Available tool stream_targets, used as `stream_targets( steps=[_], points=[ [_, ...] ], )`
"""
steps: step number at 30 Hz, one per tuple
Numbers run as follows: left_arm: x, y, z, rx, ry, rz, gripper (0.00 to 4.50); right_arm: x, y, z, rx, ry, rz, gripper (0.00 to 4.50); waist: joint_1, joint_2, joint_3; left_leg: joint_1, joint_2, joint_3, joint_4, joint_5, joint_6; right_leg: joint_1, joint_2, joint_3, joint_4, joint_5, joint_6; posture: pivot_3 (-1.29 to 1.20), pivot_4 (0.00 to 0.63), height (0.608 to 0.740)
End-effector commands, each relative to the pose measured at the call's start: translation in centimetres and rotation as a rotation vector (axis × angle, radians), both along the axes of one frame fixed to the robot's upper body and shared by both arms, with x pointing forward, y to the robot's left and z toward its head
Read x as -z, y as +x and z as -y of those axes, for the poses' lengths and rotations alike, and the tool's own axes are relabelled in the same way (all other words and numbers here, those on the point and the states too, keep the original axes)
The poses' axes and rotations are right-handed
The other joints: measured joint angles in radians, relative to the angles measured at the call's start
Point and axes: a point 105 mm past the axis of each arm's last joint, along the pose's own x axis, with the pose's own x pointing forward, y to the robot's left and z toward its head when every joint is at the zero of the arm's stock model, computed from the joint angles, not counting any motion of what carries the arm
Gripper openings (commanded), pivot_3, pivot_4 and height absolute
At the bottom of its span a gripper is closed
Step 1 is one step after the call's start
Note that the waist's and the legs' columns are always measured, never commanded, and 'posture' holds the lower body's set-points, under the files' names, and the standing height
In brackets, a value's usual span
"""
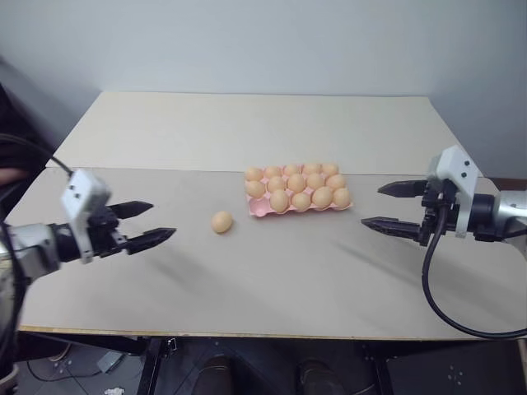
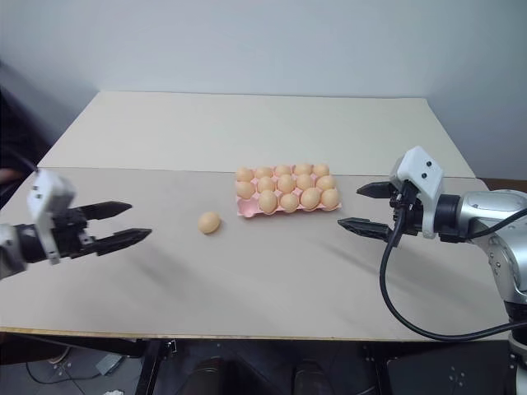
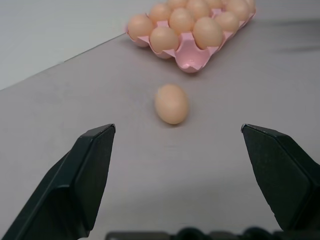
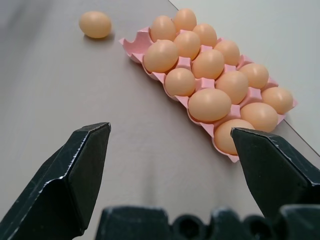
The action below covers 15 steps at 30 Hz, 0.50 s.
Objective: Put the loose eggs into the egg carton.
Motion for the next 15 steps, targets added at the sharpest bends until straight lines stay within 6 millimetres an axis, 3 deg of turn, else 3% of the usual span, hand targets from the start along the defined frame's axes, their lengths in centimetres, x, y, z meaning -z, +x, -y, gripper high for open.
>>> stream_targets(
  steps=[1,10,15],
  points=[
    [-0.1,1.1,2.0,-0.012,0.023,0.02,4.39,-1.3,-0.7,-0.2,-0.01,-0.009,0.057,4.5,0.0,0.0,0.0,0.0,0.0,0.0,0.0,0.0,0.0,0.0,0.0,0.0,0.0,0.0,0.0,0.0,0.15,0.74],
    [2.9,5.9,6.5,-0.158,0.046,-0.095,4.39,-0.9,-0.8,-0.2,0.012,-0.012,0.057,4.5,0.0,0.0,0.0,0.0,-0.001,-0.001,0.001,0.0,0.0,0.001,0.0,0.0,0.0,0.0,0.0,0.0,0.15,0.74],
    [3.9,7.7,7.2,-0.262,0.05,-0.157,4.39,-0.9,-1.1,-0.3,0.019,-0.007,0.057,4.5,-0.003,-0.001,0.0,0.0,-0.001,-0.002,0.001,0.0,0.0,0.001,0.0,0.0,0.001,0.0,0.0,0.0,0.15,0.74]
  ],
)
